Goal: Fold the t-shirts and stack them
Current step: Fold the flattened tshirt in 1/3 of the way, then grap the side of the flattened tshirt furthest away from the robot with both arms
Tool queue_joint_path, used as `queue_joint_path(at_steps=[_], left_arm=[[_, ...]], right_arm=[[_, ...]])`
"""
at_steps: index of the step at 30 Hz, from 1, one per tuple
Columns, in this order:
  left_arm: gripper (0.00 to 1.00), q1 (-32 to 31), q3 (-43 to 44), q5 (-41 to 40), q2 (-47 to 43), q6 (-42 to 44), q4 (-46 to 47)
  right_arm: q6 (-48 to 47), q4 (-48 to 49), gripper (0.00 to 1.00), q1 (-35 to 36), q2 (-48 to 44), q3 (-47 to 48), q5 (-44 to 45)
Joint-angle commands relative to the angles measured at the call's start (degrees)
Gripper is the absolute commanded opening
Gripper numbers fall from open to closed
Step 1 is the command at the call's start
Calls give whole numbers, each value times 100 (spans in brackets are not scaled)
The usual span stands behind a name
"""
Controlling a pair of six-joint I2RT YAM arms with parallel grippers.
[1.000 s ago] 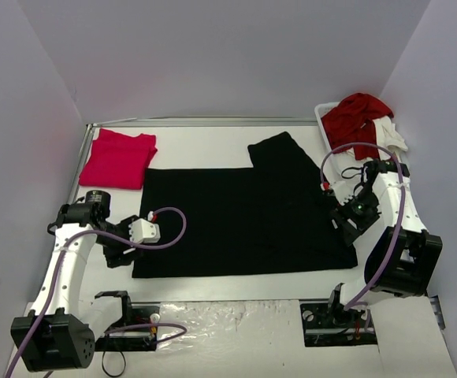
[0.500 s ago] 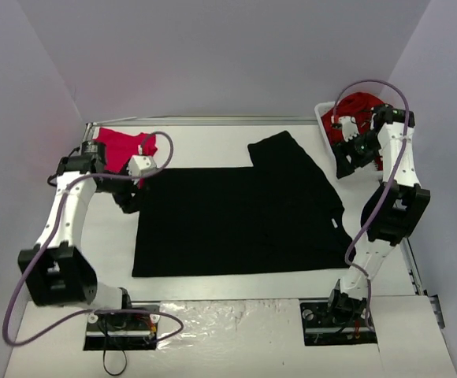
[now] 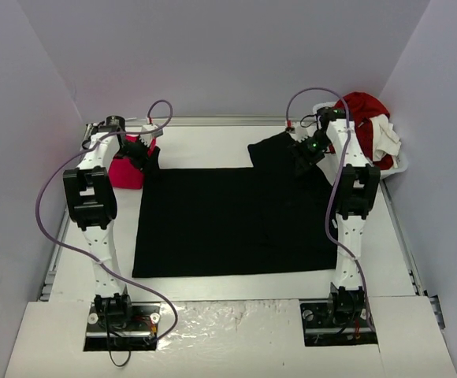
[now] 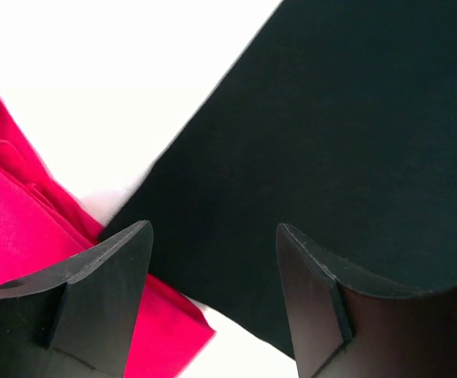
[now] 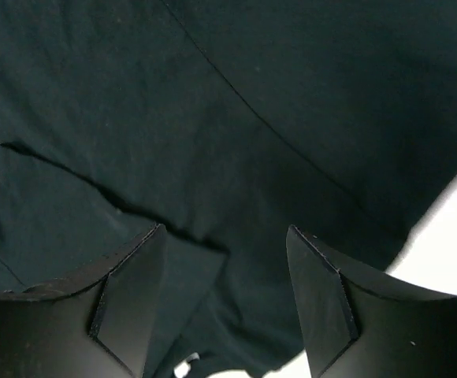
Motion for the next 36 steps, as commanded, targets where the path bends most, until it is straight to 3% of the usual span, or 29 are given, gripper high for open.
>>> queue_joint_path(at_steps=[1, 10, 20, 30, 36], left_arm=[[63, 19, 439, -182, 150, -224, 90], [63, -7, 158, -850, 266, -408, 836], [63, -16, 368, -1158, 581, -101, 644], [47, -104, 642, -1026, 749, 286, -68], [30, -148, 642, -1158, 810, 356, -209]], right_arm=[[74, -278, 58, -10, 132, 157, 131], [21, -296, 58, 42, 70, 87, 220], [-32, -375, 58, 271, 35, -1, 324], [-6, -358, 58, 306, 79, -80, 527], [-6, -357, 58, 306, 132, -98, 598]])
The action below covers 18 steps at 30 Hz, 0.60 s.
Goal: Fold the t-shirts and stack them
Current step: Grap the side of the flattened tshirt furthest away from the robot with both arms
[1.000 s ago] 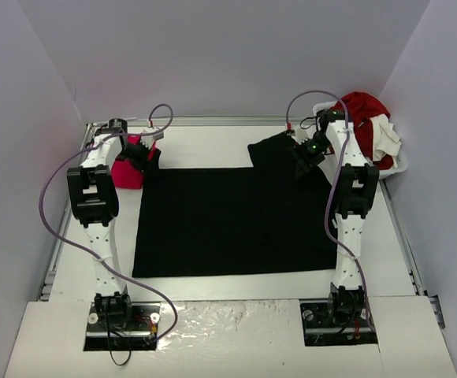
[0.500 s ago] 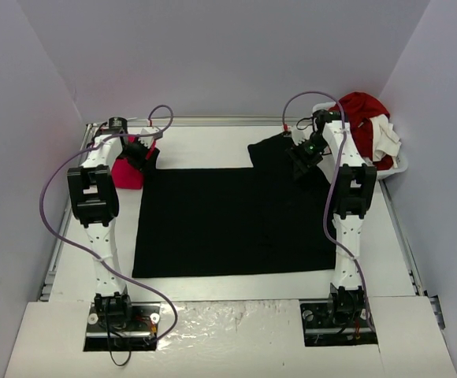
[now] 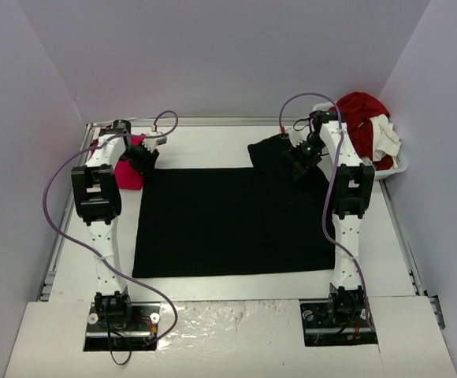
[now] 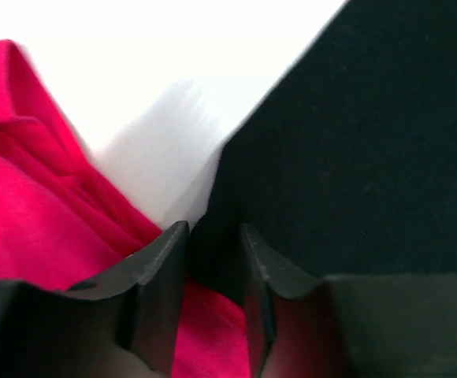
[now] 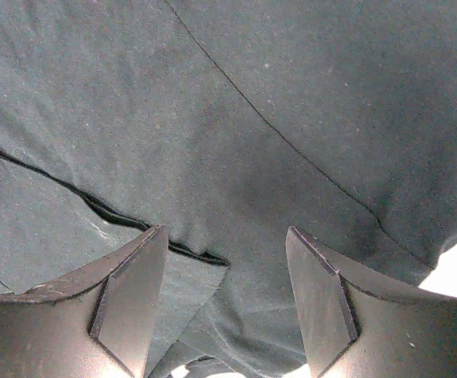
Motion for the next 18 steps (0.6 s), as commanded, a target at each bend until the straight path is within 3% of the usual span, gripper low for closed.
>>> queue_joint_path(at_steps=[1, 12, 15, 18], left_arm=[[29, -58, 154, -26, -68, 136, -397], [27, -58, 330, 44, -314, -154, -371], [21, -67, 260, 123, -498, -338, -309], [4, -76, 15, 141, -744, -593, -117]], right_arm=[[-3, -316, 58, -6, -163, -36, 134], [145, -176, 57, -41, -75, 323, 266], [374, 114, 56, -77, -58, 578, 205], [743, 823, 57, -121, -58, 771, 196]])
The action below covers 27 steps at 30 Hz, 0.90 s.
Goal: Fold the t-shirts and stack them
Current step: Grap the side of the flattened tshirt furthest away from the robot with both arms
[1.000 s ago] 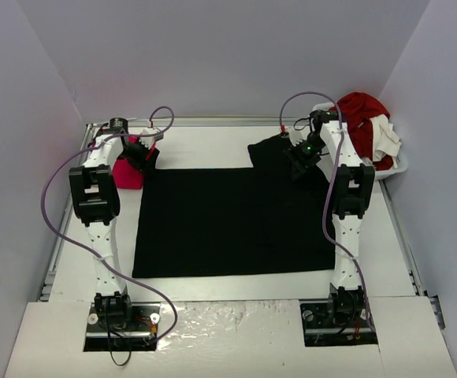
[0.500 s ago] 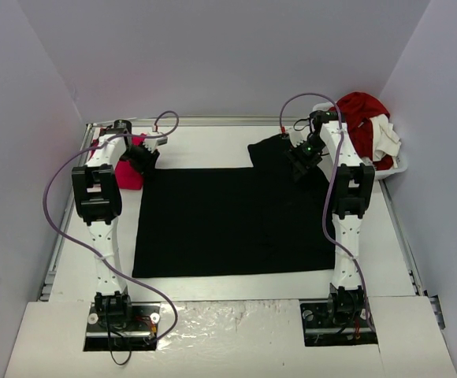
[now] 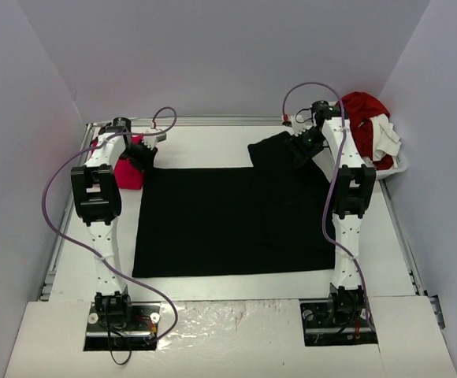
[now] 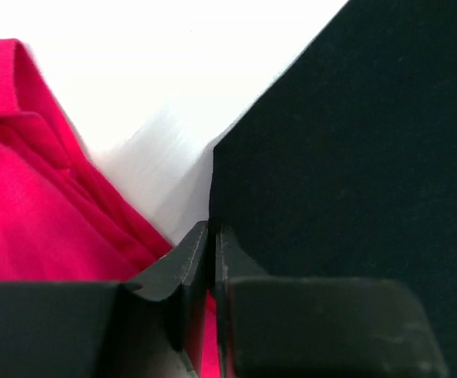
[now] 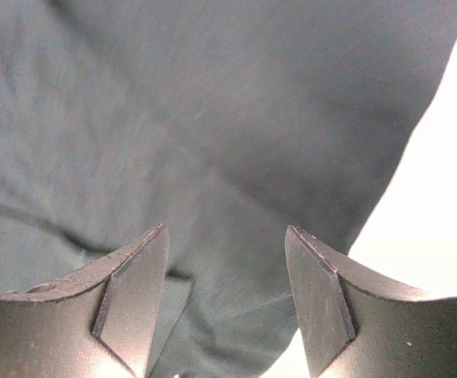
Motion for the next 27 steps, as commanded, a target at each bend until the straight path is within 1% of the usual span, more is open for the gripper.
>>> queue_joint_path(at_steps=[1, 7, 10, 13, 14, 15, 17, 19, 20, 23, 24, 27], left_arm=[[3, -45, -137, 117, -764, -366, 100], [2, -54, -919, -50, -1414, -718, 637], [2, -71, -1217, -138, -1669, -806, 786], [2, -89, -1543, -173, -1968, -938, 918], [2, -89, -1640, -173, -2047, -956, 1040], [2, -98, -1745, -208, -2144, -982, 1102], [2, -142, -2123, -348, -2434, -1000, 1417], [2, -168, -2369, -594, -2706, -1009, 1638], [3, -168, -2535, -656, -2768, -1017, 1770], [2, -177, -2642, -788, -2909, -1052, 1806], [2, -177, -2651, -806, -2944, -1070, 1806], [2, -177, -2713, -815, -2997, -1149, 1867]], right_arm=[[481, 651, 57, -75, -67, 383, 21], [1166, 2066, 65, -84, 29, 463, -111], [1448, 2786, 65, -75, 240, 445, -155], [1650, 3507, 63, -84, 513, 428, -242], [1720, 3709, 61, -92, 574, 375, -295], [1817, 4172, 60, -92, 610, 331, -339], [2142, 4588, 59, -110, 768, 348, -436], [2195, 4792, 63, -101, 1013, 584, -550], [2222, 4844, 65, -84, 1075, 664, -455], [2222, 5020, 68, -84, 1286, 875, -454], [2222, 5047, 70, -84, 1391, 989, -462], [2266, 5082, 72, -92, 1611, 1191, -497]])
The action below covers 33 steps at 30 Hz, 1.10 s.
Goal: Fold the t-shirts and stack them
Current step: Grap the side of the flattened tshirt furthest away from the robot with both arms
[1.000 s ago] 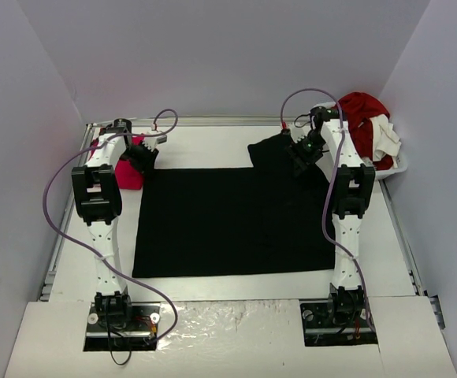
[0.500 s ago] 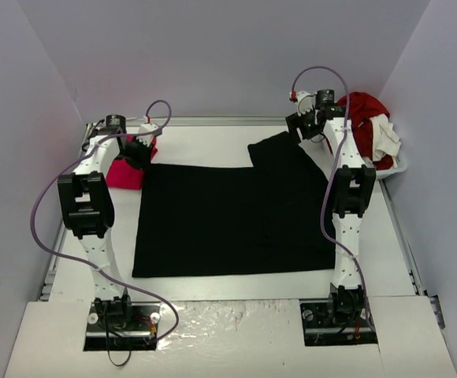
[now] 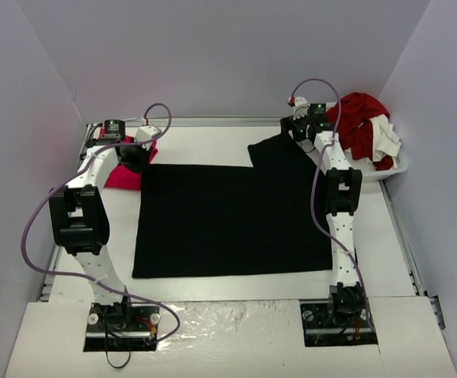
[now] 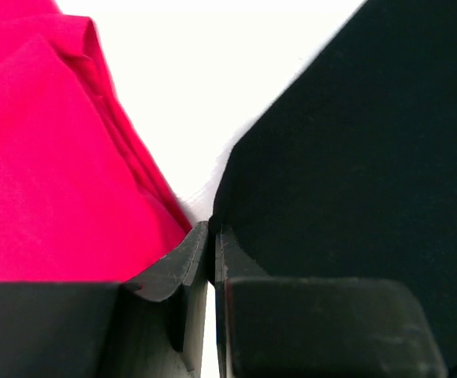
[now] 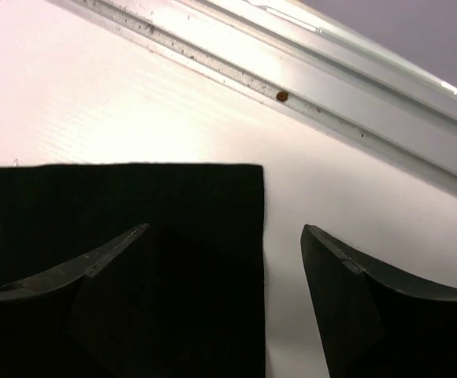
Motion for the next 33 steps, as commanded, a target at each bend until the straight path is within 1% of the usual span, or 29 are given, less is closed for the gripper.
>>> queue_joint_path(at_steps=[1, 5, 8, 9, 12, 18, 21, 22, 25, 31, 33], left_arm=[[2, -15, -42, -168, -394, -159, 339], [2, -42, -69, -256, -386, -186, 376], [2, -59, -25, -282, -333, -177, 314], [3, -77, -7, -308, -316, -168, 314], [2, -86, 28, -317, -254, -177, 279], [2, -121, 90, -309, -148, -142, 217], [2, -147, 90, -309, -105, -142, 200], [2, -147, 90, -300, -96, -133, 191], [2, -147, 125, -282, -43, -142, 182], [2, -147, 186, -264, 19, -133, 130], [2, -147, 195, -264, 36, -124, 129]], right_arm=[[172, 400, 72, -38, 95, 488, -194], [408, 409, 72, -73, 332, 664, -308], [628, 427, 69, -82, 482, 708, -632], [794, 436, 69, -238, 543, 708, -833], [1006, 462, 68, -293, 631, 708, -1081], [1051, 471, 68, -293, 693, 673, -1187], [1077, 471, 65, -302, 728, 673, -1240], [1077, 462, 60, -302, 737, 656, -1318], [1147, 453, 58, -302, 728, 620, -1502], [1165, 453, 56, -284, 728, 550, -1644], [1156, 453, 53, -266, 746, 550, -1644]])
